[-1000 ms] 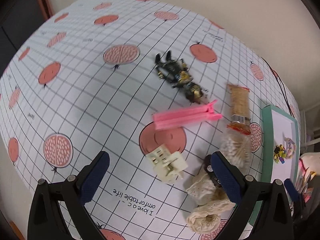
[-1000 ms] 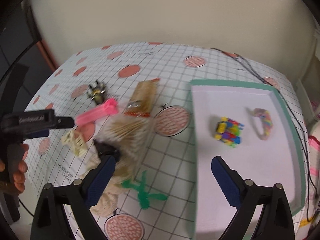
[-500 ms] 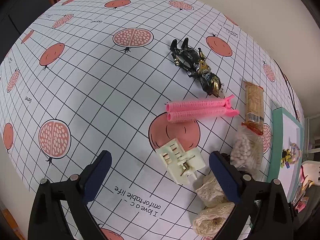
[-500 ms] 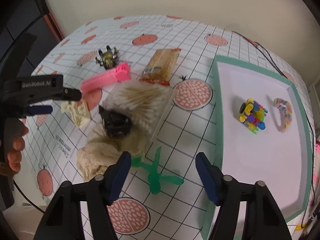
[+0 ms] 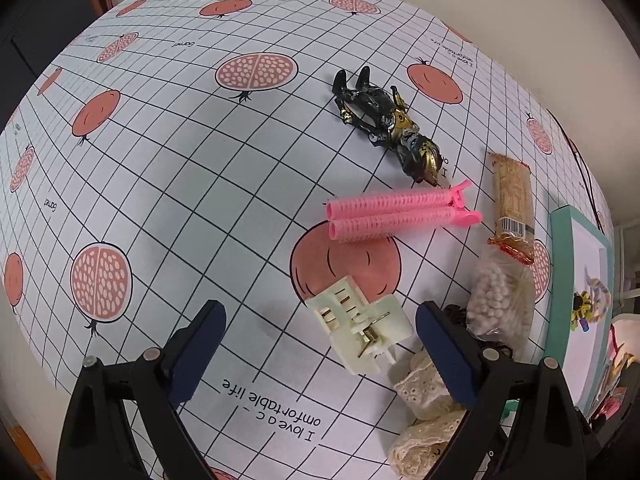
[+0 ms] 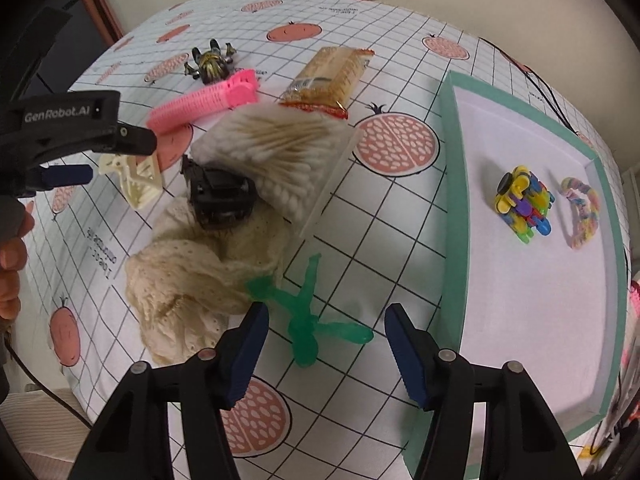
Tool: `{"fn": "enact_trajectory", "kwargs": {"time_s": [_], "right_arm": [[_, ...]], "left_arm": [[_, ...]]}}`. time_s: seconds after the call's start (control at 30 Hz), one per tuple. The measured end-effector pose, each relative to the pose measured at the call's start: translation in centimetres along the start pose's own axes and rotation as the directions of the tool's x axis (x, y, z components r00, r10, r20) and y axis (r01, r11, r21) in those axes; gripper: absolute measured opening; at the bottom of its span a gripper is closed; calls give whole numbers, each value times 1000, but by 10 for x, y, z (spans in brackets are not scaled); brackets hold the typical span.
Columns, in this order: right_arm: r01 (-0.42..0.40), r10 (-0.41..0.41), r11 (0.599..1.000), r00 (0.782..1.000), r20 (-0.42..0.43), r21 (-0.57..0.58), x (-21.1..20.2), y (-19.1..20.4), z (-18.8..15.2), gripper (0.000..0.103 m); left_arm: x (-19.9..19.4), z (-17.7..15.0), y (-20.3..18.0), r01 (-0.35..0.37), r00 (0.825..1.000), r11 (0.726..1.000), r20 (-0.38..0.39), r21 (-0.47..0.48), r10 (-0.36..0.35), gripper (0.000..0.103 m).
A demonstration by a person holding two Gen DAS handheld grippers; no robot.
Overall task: Organize objects
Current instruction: 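Grasp the green stick figure with the right tool while the left tool grasps the cream hair clip, then carry the green figure and cream clip over the teal tray with both tools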
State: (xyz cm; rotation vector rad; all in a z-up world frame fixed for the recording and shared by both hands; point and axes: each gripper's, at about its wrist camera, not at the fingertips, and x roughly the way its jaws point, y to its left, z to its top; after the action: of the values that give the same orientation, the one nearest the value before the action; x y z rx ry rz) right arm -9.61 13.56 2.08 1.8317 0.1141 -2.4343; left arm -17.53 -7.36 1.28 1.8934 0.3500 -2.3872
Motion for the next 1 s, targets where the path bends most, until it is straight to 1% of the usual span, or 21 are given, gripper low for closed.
{"fn": "enact_trajectory", "kwargs": {"time_s": [0.03, 0.07, 0.1, 0.13, 0.23, 0.3, 0.33, 0.37, 0.4, 0.43, 0.6, 0.67, 0.73, 0.87, 1.0], "right_arm": [[2, -2, 1000, 1000, -4, 0, 1, 0, 0, 60], [2, -2, 1000, 1000, -9, 1, 1, -1, -1, 55], [0, 1, 1000, 1000, -16, 4, 2, -2, -1, 54], [0, 0, 1000, 1000, -19, 6, 2, -2, -1, 52], [-6, 6, 1000, 1000, -18, 10, 1, -4, -2, 46], [-8, 8, 1000, 1000, -19, 10, 0, -5, -2, 45], [-8, 8, 1000, 1000, -21, 9, 0, -5, -2, 46], [-7, 7, 1000, 1000, -21, 8, 0, -6, -2, 46], [-7, 8, 1000, 1000, -22, 8, 0, -6, -2, 45], [-8, 8, 1000, 1000, -22, 7, -1, -6, -2, 45], [-12, 12, 1000, 1000, -19, 14, -3, -10, -3, 45], [-12, 12, 1000, 1000, -15, 16, -4, -12, -2, 45], [-14, 14, 1000, 1000, -12, 18, -6, -14, -2, 45], [-16, 16, 999, 1000, -3, 27, -10, -18, -2, 45], [-22, 21, 999, 1000, 22, 44, -16, -25, 0, 45]], "left_arm": [[0, 0, -1, -1, 1000, 1000, 2, 2, 1, 96], [-1, -1, 0, -2, 1000, 1000, 4, 4, 2, 94], [-1, 0, -1, -2, 1000, 1000, 8, 5, 2, 89], [-1, -1, -1, -1, 1000, 1000, 8, 5, 1, 80], [1, -1, -2, 8, 1000, 1000, 0, 0, -8, 76], [1, -1, -1, 14, 1000, 1000, 2, -6, -14, 69], [0, -1, -1, 16, 1000, 1000, 4, -8, -16, 62], [0, 0, -1, 18, 1000, 1000, 4, -11, -18, 58], [0, 0, -1, 21, 1000, 1000, 4, -14, -21, 57], [1, 0, -1, 28, 1000, 999, 3, -19, -28, 52], [-4, 2, -1, 39, 999, 999, 23, -30, -38, 46], [-7, 3, 0, 34, 999, 999, 40, -28, -32, 39], [-9, 4, -1, 31, 998, 999, 51, -26, -30, 39], [-12, 3, 3, 39, 998, 998, 50, -48, -37, 39], [-20, 6, 7, 50, 996, 996, 80, -70, -45, 39]]}}
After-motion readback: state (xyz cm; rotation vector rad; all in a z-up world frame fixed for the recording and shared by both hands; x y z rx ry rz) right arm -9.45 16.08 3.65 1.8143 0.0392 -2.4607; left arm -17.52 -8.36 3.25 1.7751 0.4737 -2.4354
